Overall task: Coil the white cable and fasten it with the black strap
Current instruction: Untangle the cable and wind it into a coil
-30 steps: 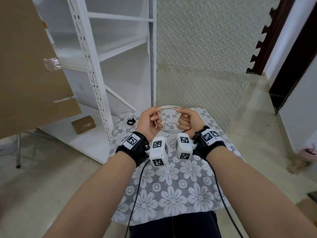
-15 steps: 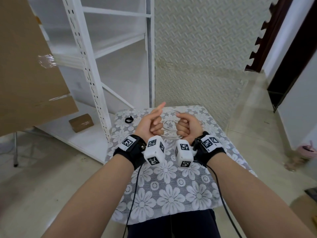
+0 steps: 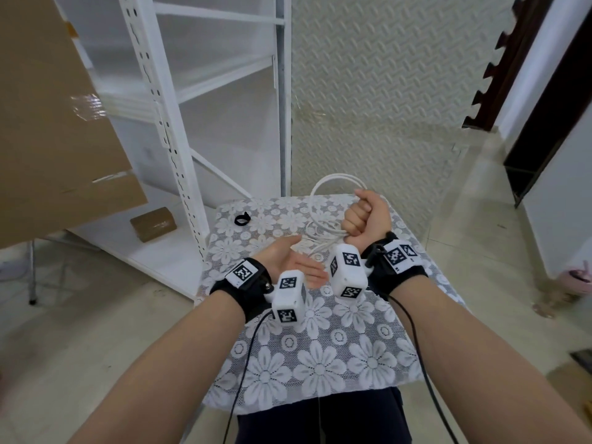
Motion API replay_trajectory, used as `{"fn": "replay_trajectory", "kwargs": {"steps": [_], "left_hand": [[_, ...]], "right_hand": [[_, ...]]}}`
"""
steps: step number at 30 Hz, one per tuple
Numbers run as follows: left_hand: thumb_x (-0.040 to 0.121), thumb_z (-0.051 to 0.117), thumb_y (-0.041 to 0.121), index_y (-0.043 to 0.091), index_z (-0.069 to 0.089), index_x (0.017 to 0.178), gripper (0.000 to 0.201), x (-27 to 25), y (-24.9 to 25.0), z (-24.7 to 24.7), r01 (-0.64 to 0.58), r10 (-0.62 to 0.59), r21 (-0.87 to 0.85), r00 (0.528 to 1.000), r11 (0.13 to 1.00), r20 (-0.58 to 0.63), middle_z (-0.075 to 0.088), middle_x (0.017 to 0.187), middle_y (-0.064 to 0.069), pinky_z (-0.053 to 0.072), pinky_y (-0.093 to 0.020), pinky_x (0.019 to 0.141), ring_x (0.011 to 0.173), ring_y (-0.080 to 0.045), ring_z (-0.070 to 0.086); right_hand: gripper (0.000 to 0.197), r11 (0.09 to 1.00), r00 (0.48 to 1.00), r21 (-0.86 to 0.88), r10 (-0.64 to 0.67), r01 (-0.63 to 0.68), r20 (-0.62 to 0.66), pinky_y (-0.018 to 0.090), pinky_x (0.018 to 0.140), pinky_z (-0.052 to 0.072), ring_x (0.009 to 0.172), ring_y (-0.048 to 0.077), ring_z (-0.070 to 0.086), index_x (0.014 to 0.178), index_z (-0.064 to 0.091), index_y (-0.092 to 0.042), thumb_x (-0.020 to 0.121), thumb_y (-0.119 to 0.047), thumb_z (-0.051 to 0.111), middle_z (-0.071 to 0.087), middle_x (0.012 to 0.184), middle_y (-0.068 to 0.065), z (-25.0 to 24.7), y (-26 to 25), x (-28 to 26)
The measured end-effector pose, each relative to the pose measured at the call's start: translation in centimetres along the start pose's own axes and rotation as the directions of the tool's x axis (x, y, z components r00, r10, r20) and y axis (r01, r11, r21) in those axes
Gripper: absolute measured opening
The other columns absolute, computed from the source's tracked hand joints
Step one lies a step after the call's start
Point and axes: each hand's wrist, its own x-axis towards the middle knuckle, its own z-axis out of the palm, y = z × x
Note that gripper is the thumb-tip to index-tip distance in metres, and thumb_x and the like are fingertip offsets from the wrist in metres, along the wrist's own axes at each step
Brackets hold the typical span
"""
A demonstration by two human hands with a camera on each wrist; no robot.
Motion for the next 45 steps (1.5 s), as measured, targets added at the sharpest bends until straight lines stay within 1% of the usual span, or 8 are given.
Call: {"fn": "replay_trajectory", "kwargs": {"steps": [2, 5, 9, 11, 14, 22, 27, 45], "left_hand": [[0.101, 0.032, 0.038, -0.019, 0.048, 0.108, 0.06, 0.5, -0.4, 0.0, -0.041, 0.044, -0.227, 0.999, 0.973, 0.007, 0.055, 0.116, -0.029, 0.042, -0.048, 0.087, 0.124, -0.042, 0.045], [0.1, 0.036, 0.021, -0.016, 0.051, 0.095, 0.04, 1.4, -0.7, -0.2, -0.168, 0.205, -0.584, 0.979, 0.794, -0.003, 0.062, 0.107, -0.032, 0.038, -0.047, 0.104, 0.113, -0.04, 0.055], [0.097, 0.045, 0.015, 0.001, 0.052, 0.073, 0.028, 1.0, 0.3, 0.0, -0.295, 0.293, -0.734, 0.946, 0.611, -0.136, 0.059, 0.053, -0.015, 0.057, -0.038, 0.068, 0.063, -0.021, 0.057], [0.094, 0.049, 0.016, 0.007, 0.049, 0.068, 0.028, 0.5, 0.9, -0.1, -0.366, 0.319, -0.695, 0.926, 0.619, -0.203, 0.05, 0.044, -0.005, 0.054, -0.026, 0.048, 0.048, -0.014, 0.05], [0.093, 0.048, 0.012, 0.003, 0.055, 0.073, 0.023, 0.1, 1.6, -0.4, -0.486, 0.395, -0.529, 0.874, 0.696, -0.282, 0.05, 0.043, -0.001, 0.049, -0.018, 0.044, 0.035, -0.011, 0.048], [0.101, 0.038, 0.014, 0.005, 0.057, 0.081, 0.029, -1.0, 2.9, 0.3, -0.593, 0.566, -0.178, 0.804, 0.785, -0.183, 0.072, 0.07, -0.01, 0.057, -0.032, 0.072, 0.077, -0.022, 0.067], [0.1, 0.041, 0.018, 0.01, 0.057, 0.08, 0.027, -1.5, 3.1, -0.1, -0.58, 0.569, -0.009, 0.803, 0.815, -0.179, 0.068, 0.084, -0.009, 0.052, -0.032, 0.071, 0.078, -0.02, 0.063], [0.099, 0.043, 0.014, 0.005, 0.061, 0.091, 0.021, -2.4, 2.4, -0.5, -0.523, 0.584, 0.355, 0.807, 0.775, -0.087, 0.073, 0.067, -0.008, 0.057, -0.029, 0.056, 0.06, -0.019, 0.07]], "right_hand": [[0.055, 1.0, 1.0, -0.005, 0.0, 0.0, 0.0, 0.016, 0.027, 0.008, 0.025, 0.007, 0.012, 0.038, 0.027, -0.022, 0.088, -0.015, 0.05, 0.017, 0.031, -0.008, 0.3, -0.1, -0.2], [0.054, 0.999, 1.0, -0.038, 0.001, -0.001, -0.017, 0.016, 0.027, 0.009, 0.026, 0.007, 0.011, 0.039, 0.026, -0.023, 0.087, -0.015, 0.05, 0.017, 0.032, -0.008, 0.1, -0.3, -0.4], [0.052, 0.996, 0.997, -0.086, -0.019, 0.012, -0.081, 0.016, 0.027, 0.01, 0.026, 0.008, 0.011, 0.041, 0.025, -0.023, 0.086, -0.014, 0.05, 0.017, 0.033, -0.008, -0.9, -0.4, -0.5], [0.051, 0.996, 0.994, -0.086, -0.023, 0.014, -0.103, 0.016, 0.027, 0.01, 0.026, 0.008, 0.011, 0.043, 0.024, -0.023, 0.086, -0.014, 0.051, 0.017, 0.033, -0.008, -1.4, -0.5, -0.6], [0.052, 0.99, 0.994, -0.137, 0.0, -0.016, -0.113, 0.017, 0.026, 0.01, 0.027, 0.008, 0.011, 0.043, 0.024, -0.023, 0.086, -0.014, 0.05, 0.016, 0.033, -0.009, -2.1, -0.8, -0.8], [0.046, 0.921, 0.994, -0.375, 0.106, -0.103, -0.011, 0.014, 0.027, 0.01, 0.026, 0.007, 0.013, 0.054, 0.019, -0.023, 0.088, -0.014, 0.048, 0.017, 0.033, -0.009, -1.8, 0.3, -1.0], [0.057, 0.911, 0.991, -0.395, 0.134, -0.119, 0.011, 0.011, 0.028, 0.011, 0.025, 0.006, 0.013, 0.039, 0.025, -0.025, 0.089, -0.012, 0.048, 0.017, 0.032, -0.009, -1.5, 0.5, -0.9], [0.05, 0.78, 0.982, -0.608, 0.187, -0.146, 0.005, 0.011, 0.029, 0.011, 0.026, 0.005, 0.015, 0.048, 0.024, -0.023, 0.089, -0.009, 0.049, 0.02, 0.034, -0.009, -0.9, 1.2, -1.5]]}}
